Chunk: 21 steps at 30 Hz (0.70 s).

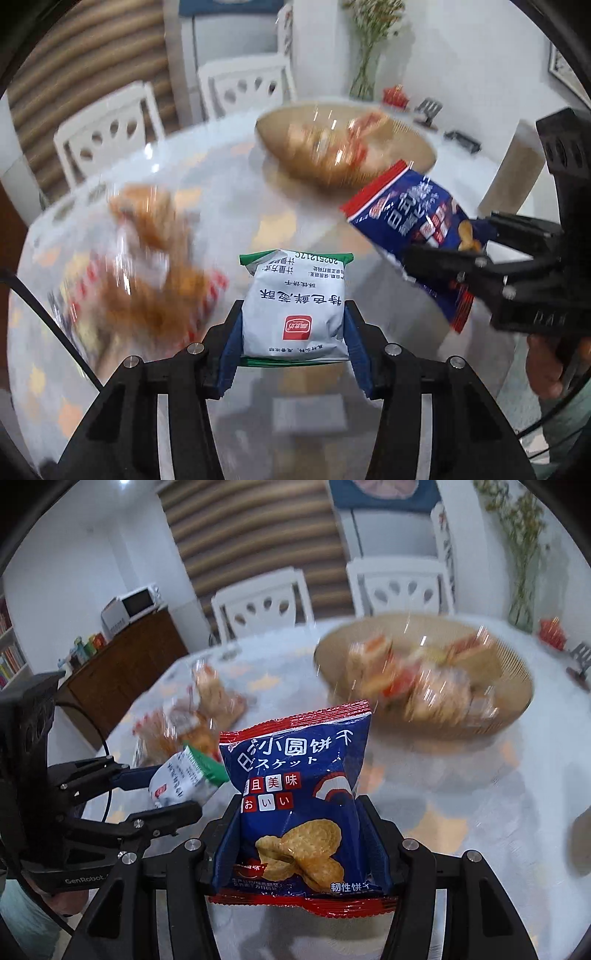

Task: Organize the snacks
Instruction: 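Carry the sachet and blue bag over the amber bowl and open both grippers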

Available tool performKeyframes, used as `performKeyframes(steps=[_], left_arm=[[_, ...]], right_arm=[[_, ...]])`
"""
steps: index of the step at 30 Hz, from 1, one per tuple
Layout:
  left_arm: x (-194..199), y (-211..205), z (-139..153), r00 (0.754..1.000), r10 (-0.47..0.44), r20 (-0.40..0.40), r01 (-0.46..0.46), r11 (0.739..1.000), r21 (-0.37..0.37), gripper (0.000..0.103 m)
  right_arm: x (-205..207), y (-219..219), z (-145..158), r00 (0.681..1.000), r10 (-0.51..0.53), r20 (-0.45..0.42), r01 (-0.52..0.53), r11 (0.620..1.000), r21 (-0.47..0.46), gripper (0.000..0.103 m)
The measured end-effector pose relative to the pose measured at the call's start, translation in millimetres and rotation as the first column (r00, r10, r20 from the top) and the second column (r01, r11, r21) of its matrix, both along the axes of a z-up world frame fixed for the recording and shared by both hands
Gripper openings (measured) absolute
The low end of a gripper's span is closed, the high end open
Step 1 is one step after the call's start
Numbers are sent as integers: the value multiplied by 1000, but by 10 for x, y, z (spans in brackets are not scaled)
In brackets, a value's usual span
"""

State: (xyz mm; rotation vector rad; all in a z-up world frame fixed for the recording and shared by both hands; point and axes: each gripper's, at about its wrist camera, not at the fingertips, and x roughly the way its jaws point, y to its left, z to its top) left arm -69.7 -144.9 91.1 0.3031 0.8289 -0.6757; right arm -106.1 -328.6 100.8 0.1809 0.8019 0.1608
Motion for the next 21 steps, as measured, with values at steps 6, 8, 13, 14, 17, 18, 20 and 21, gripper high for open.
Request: performKeyframes(steps=[6,8,13,14,17,18,20,21], left_arm=[[390,-426,458,993,-62,100,64,998,-19,48],[554,-568,537,992,-74,103,78,996,-36,48],[960,-868,618,992,-94,90,102,991,-87,48],[995,-916,622,992,-97,86,105,990,-95,48],[1194,-1056,591,993,-98,68,106,986,-125,48],[1260,-1091,570,994,-92,56,99,985,-139,49],[1381,-1149,536,995,-90,33,94,981,-172,55],[1440,-1183,526,996,-89,22,91,980,-178,69]], right_arm=[[232,-273,474,990,-126,66,131,989,-71,57],[366,-421,570,981,-181,71,186,980,-72,57],[764,-811,754,957,-281,65,283,959,-18,57],[862,-870,781,953,-296,61,298,954,-16,57],[1114,-982,846,943,-328,55,329,944,-6,57],[1211,-1023,857,938,-342,54,343,939,-3,57],[1358,-1074,834,934,-355,35,355,935,11,60],[1439,-1118,815,936,-350,19,350,936,31,62]])
